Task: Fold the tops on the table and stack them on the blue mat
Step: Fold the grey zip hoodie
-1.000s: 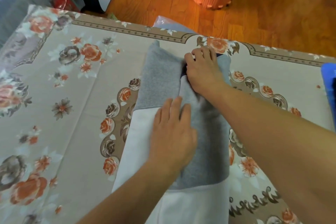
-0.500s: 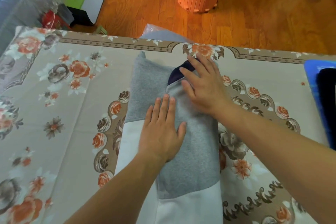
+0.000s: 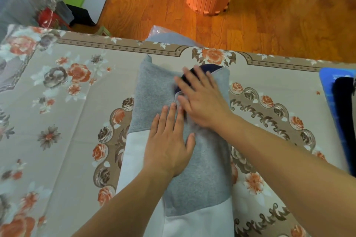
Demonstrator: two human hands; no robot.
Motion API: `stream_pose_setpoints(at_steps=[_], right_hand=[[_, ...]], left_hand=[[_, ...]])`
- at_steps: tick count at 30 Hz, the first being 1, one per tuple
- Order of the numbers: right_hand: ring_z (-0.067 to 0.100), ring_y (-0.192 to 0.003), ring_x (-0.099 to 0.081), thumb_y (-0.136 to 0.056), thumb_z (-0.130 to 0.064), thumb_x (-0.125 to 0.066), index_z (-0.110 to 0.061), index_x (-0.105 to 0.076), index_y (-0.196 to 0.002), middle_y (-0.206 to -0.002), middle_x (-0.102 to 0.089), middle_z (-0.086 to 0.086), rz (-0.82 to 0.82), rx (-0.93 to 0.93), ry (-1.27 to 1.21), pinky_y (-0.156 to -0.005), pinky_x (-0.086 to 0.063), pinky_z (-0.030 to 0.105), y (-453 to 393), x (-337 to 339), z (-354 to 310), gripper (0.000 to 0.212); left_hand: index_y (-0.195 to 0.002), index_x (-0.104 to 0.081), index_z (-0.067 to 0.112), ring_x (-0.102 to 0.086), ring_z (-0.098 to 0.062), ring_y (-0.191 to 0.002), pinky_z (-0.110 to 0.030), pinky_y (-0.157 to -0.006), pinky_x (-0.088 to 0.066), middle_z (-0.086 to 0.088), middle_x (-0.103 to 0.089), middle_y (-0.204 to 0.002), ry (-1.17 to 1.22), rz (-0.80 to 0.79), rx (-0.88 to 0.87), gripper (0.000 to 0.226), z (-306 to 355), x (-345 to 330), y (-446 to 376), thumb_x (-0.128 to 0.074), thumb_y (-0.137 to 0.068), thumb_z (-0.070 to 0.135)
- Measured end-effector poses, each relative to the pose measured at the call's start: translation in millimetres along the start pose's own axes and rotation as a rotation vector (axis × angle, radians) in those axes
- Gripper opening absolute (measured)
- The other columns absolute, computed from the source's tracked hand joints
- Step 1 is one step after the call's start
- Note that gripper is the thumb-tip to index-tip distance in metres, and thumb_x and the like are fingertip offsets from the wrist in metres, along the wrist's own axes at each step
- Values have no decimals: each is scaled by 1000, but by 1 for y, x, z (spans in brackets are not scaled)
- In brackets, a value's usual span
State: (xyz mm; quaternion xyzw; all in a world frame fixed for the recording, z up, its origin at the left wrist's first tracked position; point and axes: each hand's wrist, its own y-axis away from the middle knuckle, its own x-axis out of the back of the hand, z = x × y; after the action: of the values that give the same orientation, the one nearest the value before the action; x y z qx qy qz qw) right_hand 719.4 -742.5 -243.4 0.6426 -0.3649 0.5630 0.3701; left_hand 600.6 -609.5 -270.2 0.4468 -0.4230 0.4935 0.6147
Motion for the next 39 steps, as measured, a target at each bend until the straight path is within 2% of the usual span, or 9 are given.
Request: stream_pose_setpoints(at_steps=[4,9,12,15,19,25,34,37,39], right_hand=[[19,-155,7,-103,-53,-4,-35,-3,-160,-169,-4,-6,-140,-5,10,-125,1,47,-8,-18,-4,59],[24,-154,13,-105,-50,-10,-30,0,-160,-169,4,-2,-277,-6,-16,-124,7,50,-8,6,-13,60],[28,-155,-1,-106,-43,-28,-20,-20,-159,-168,-9,7,-30,-19,-142,-125,-2,47,45,33,-35,58],[34,-152,-17,-104,-38,-41,-12,-36,-153,-163,-24,15,141,55,-192,-123,-15,50,147,31,-55,56],[36,-153,-11,-103,-45,-38,-14,-31,-157,-166,-18,14,-100,144,-56,-122,-15,55,233,-13,-79,62],[39,-153,-8,-104,-47,-36,-14,-26,-158,-167,-11,12,-236,55,11,-122,-10,57,238,-25,-112,64],[38,-154,-6,-98,-44,-51,-14,-23,-159,-166,-14,18,-356,459,-18,-120,-16,53,360,3,-79,73],[40,-153,1,-92,-65,-50,-12,-13,-161,-167,-3,19,-449,464,-26,-120,-9,53,385,1,-91,94],[42,-153,3,-84,-68,-60,-12,-10,-161,-166,2,20,-511,393,-41,-120,-7,54,394,-6,-108,107]], left_hand=[[-162,0,10,13,-18,-156,-42,-127,0,-6,7,-170,2,0,11,79,0,0,-1,-18,-101,58],[-161,10,13,19,-20,-155,-42,-126,7,-7,16,-169,43,-181,6,83,1,18,0,-20,-100,62],[-163,-1,20,11,-28,-156,-46,-127,3,-11,8,-170,114,-175,-99,79,-8,45,27,-29,-100,60],[-161,-20,30,0,-35,-156,-52,-126,-7,-11,-5,-170,44,-122,-403,68,-39,56,101,-39,-99,53],[-162,-16,31,4,-35,-156,-54,-126,-9,-11,-4,-170,-188,-336,-692,67,-72,33,174,-34,-103,57],[-163,-4,23,14,-32,-155,-53,-126,-2,-13,2,-170,-229,-411,-538,74,-59,28,186,-26,-101,57],[-162,-20,19,-23,-38,-151,-53,-122,-3,-17,-24,-165,-255,-512,-865,89,-107,51,263,-48,-94,68],[-163,-7,21,-7,-43,-154,-60,-123,-2,-19,-7,-168,-320,-619,-814,93,-105,42,283,-45,-94,69],[-162,8,23,12,-47,-152,-66,-120,6,-18,9,-168,-334,-643,-728,92,-93,37,292,-51,-97,52]])
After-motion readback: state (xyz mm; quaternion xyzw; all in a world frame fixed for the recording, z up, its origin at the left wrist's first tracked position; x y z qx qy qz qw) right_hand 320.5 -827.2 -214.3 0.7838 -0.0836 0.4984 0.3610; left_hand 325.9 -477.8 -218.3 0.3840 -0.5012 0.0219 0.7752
